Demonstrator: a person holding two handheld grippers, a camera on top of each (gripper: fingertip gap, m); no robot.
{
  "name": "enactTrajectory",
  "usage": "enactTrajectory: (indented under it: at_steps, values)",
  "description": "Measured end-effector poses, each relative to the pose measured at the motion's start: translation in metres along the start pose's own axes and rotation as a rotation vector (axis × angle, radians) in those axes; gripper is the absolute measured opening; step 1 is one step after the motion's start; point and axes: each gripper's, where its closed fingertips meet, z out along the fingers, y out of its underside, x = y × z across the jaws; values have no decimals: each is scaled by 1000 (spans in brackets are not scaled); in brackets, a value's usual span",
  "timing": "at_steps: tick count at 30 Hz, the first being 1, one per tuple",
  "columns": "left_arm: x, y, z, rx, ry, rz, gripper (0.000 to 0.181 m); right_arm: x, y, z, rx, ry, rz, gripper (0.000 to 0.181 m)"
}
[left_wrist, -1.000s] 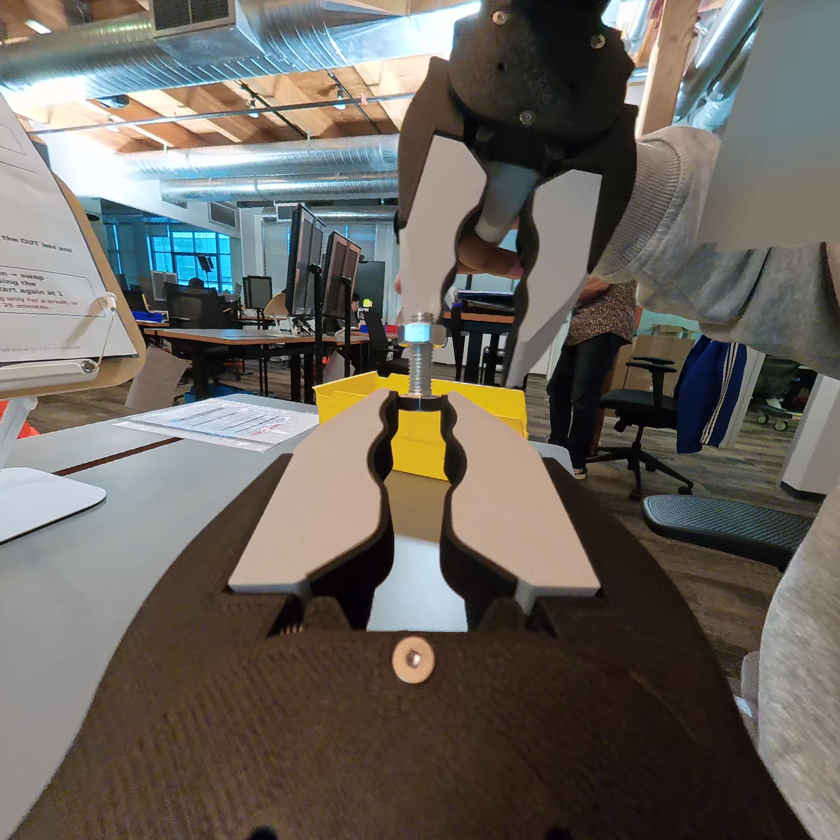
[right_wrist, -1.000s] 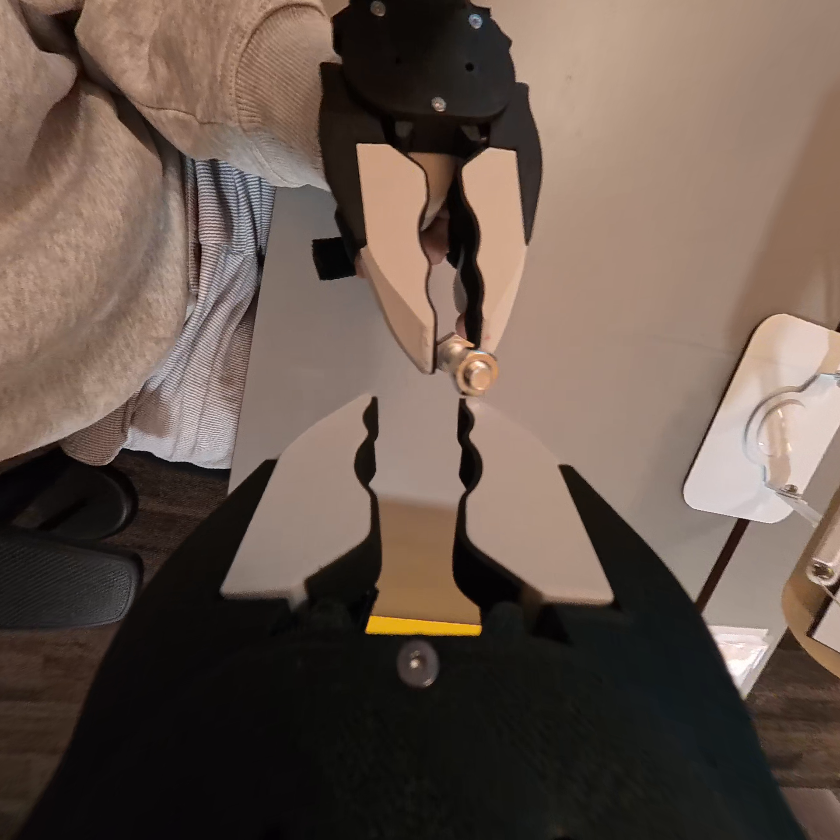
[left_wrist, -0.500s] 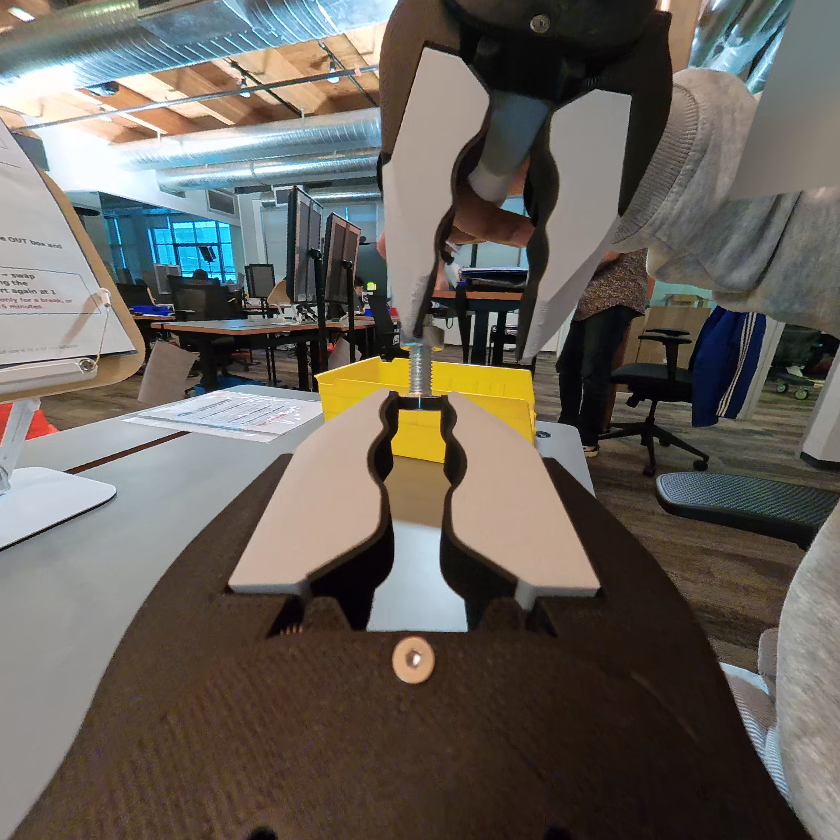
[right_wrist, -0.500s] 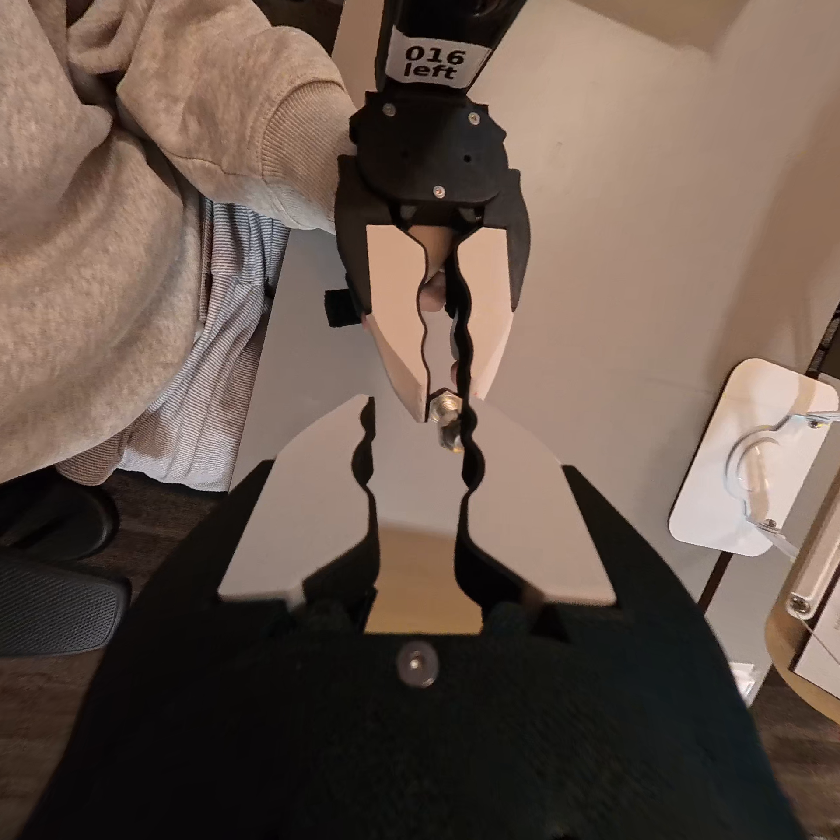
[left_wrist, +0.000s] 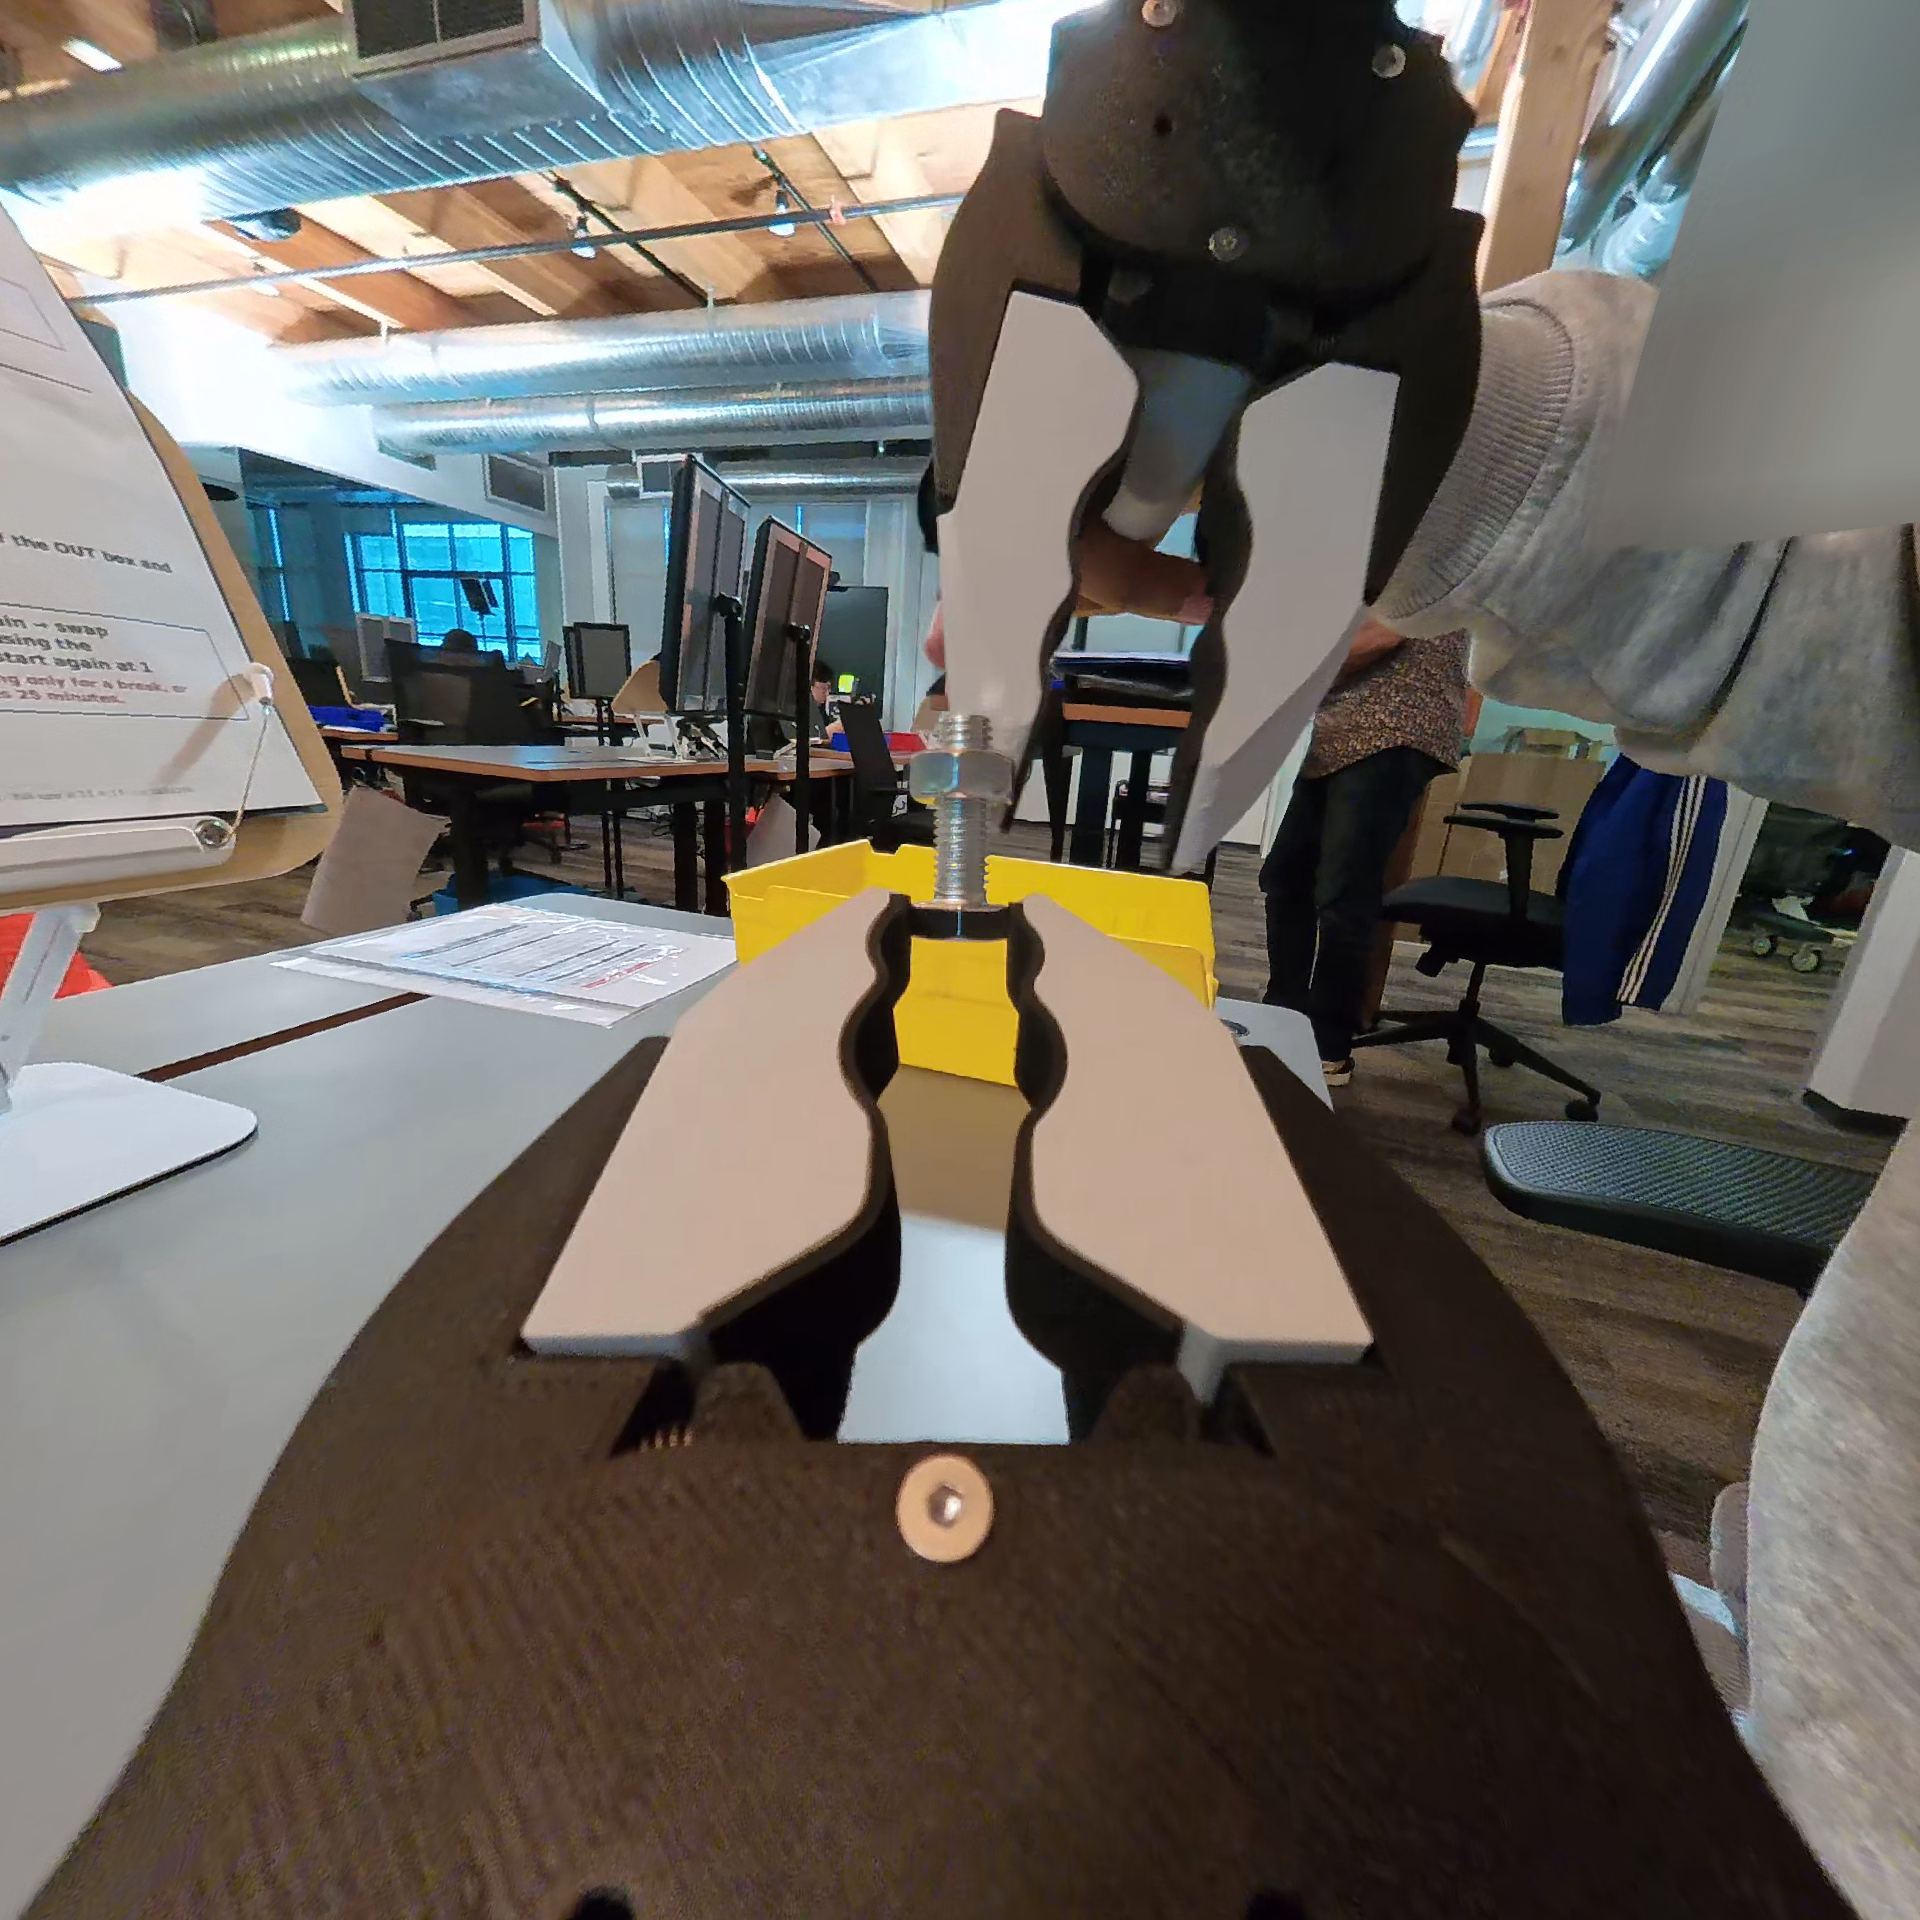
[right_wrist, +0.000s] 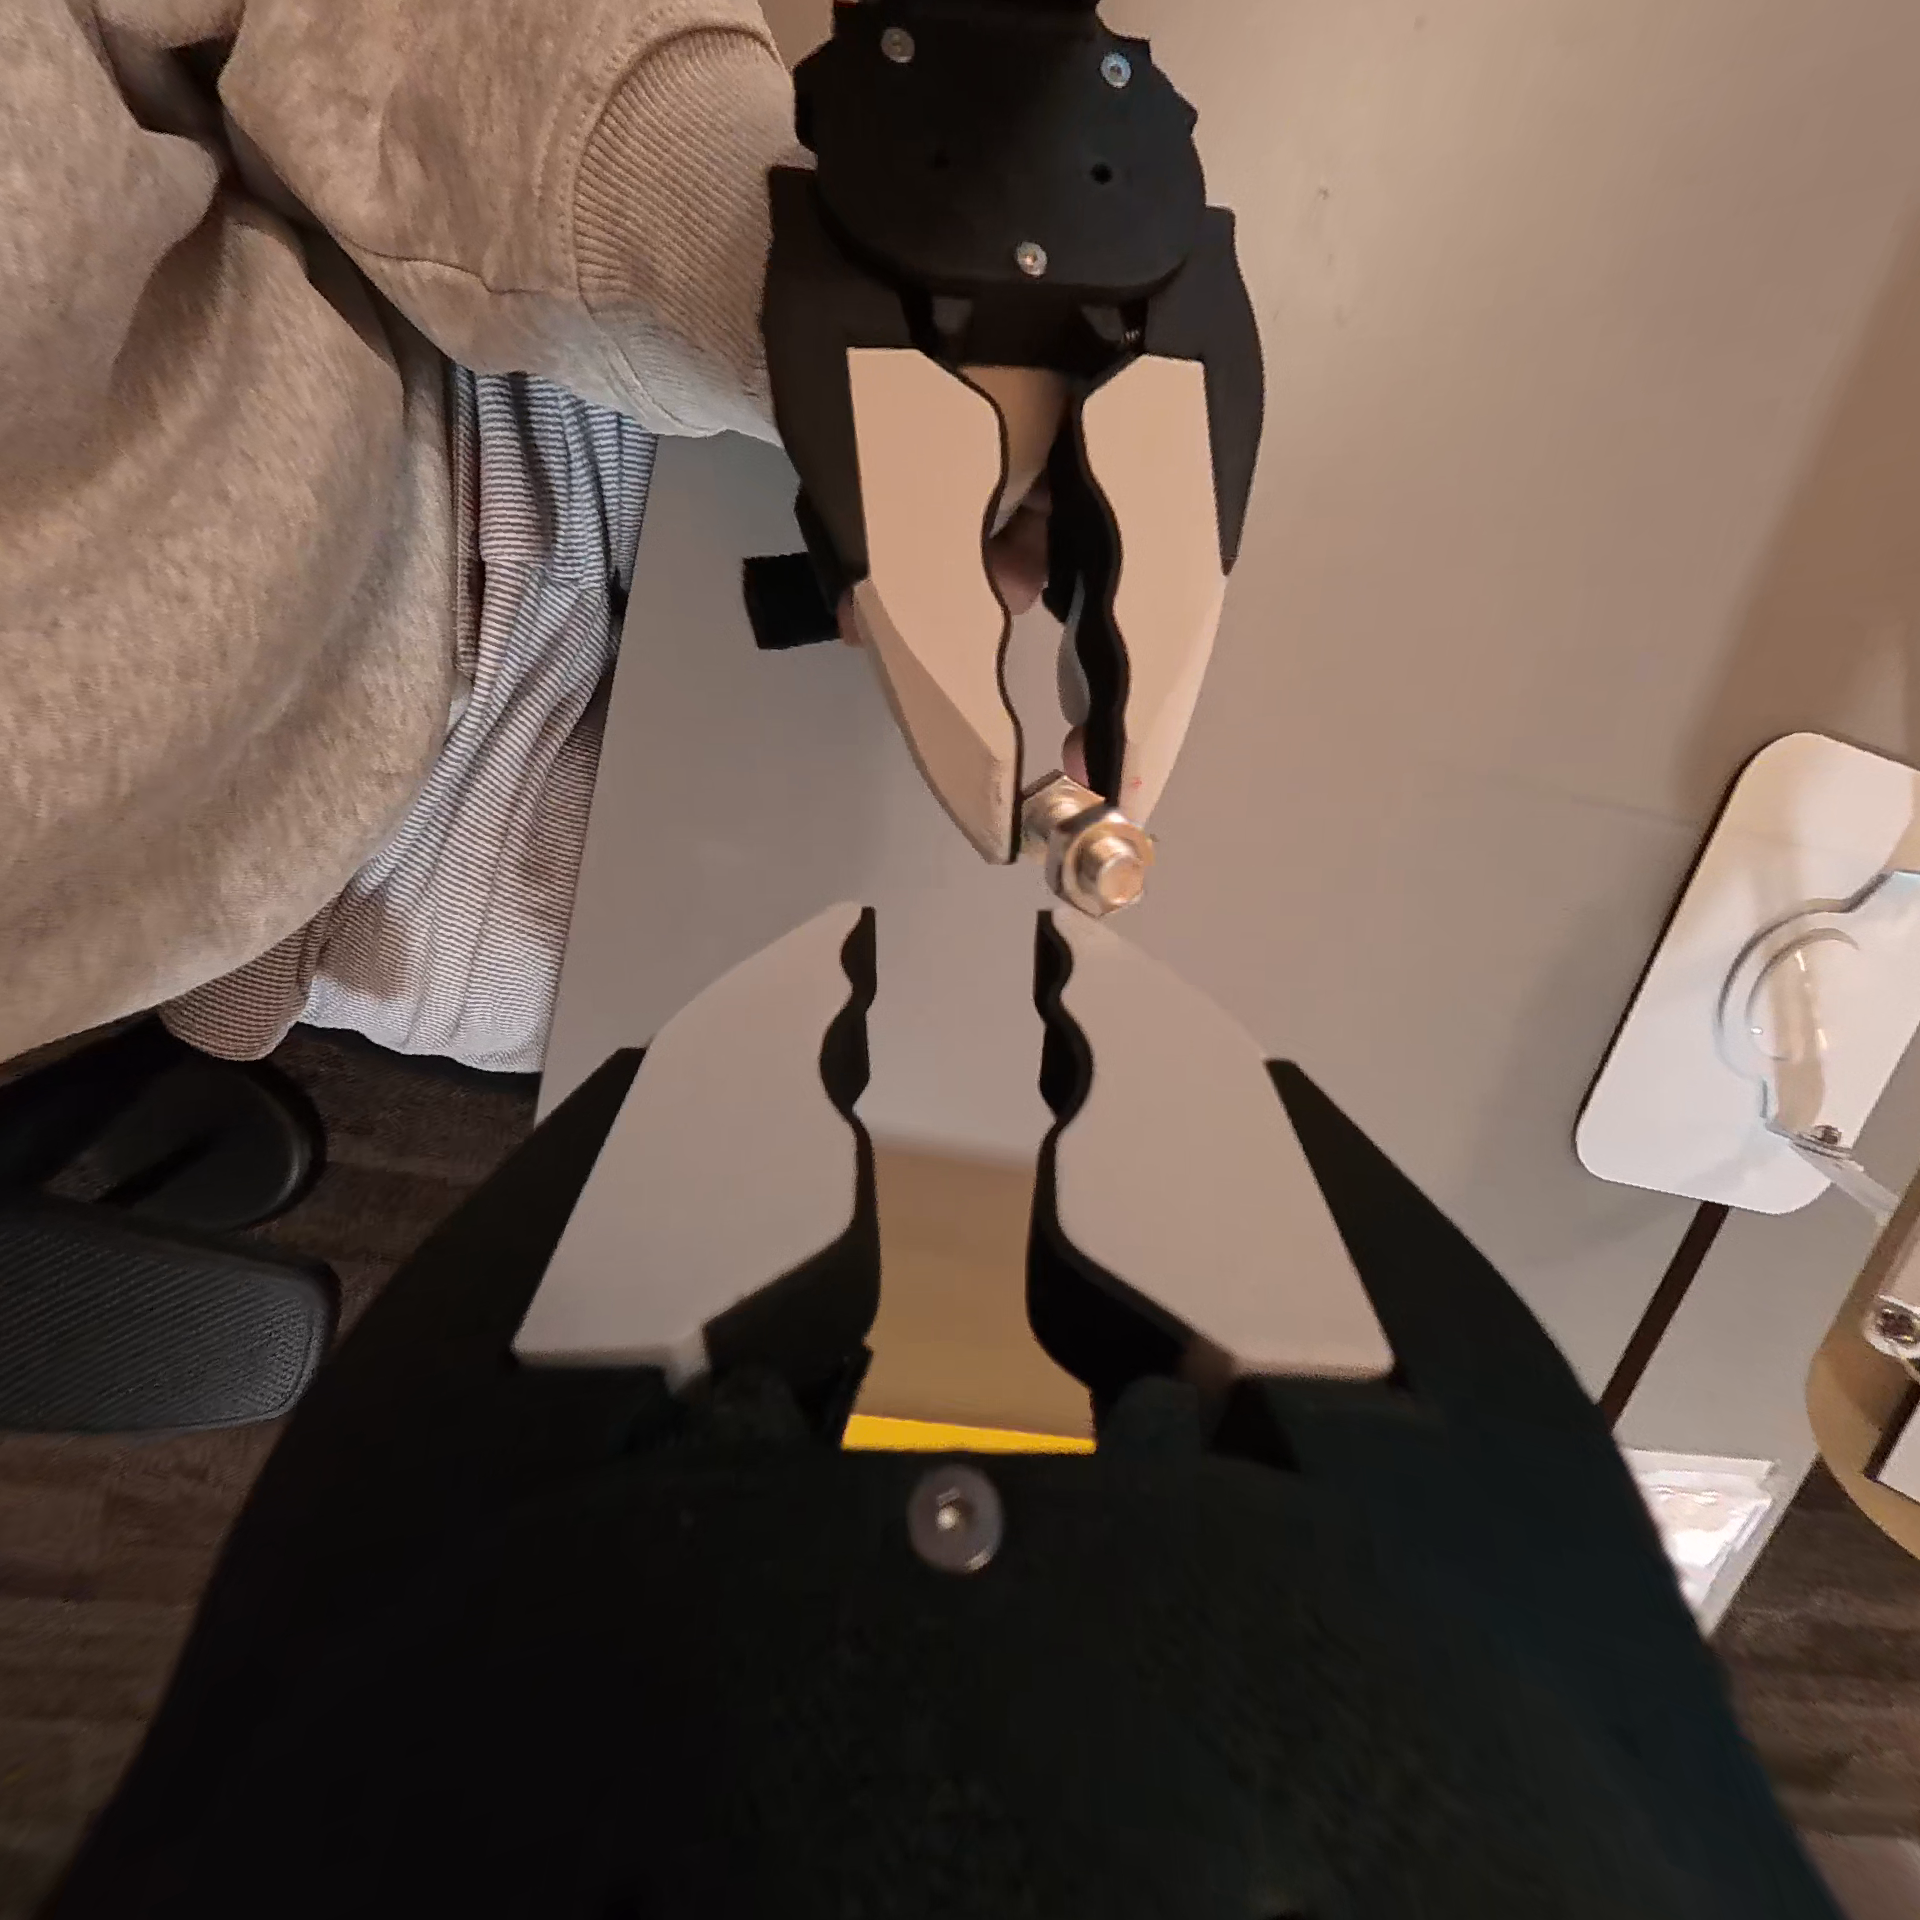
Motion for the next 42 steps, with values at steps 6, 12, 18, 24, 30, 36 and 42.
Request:
enactTrajectory:
  at_steps: [6,12,18,24,30,36,42]
  values:
    - [1,3,2,-18,-1,11,19,-5,-13,-5,56,2,-19,30]
    - [3,5,3,-28,10,18,18,10,-20,-16,94,111,-34,25]
    - [6,3,3,-16,25,22,18,22,-14,-17,81,155,0,21]
    - [8,1,2,-5,38,24,18,19,-13,-14,105,111,31,16]
    - [10,3,3,-11,43,40,18,15,-11,-13,136,58,67,10]
    - [12,6,5,-30,42,72,18,11,-8,-11,157,17,112,10]
    - [13,8,6,-39,46,70,18,13,-5,-11,168,18,145,16]
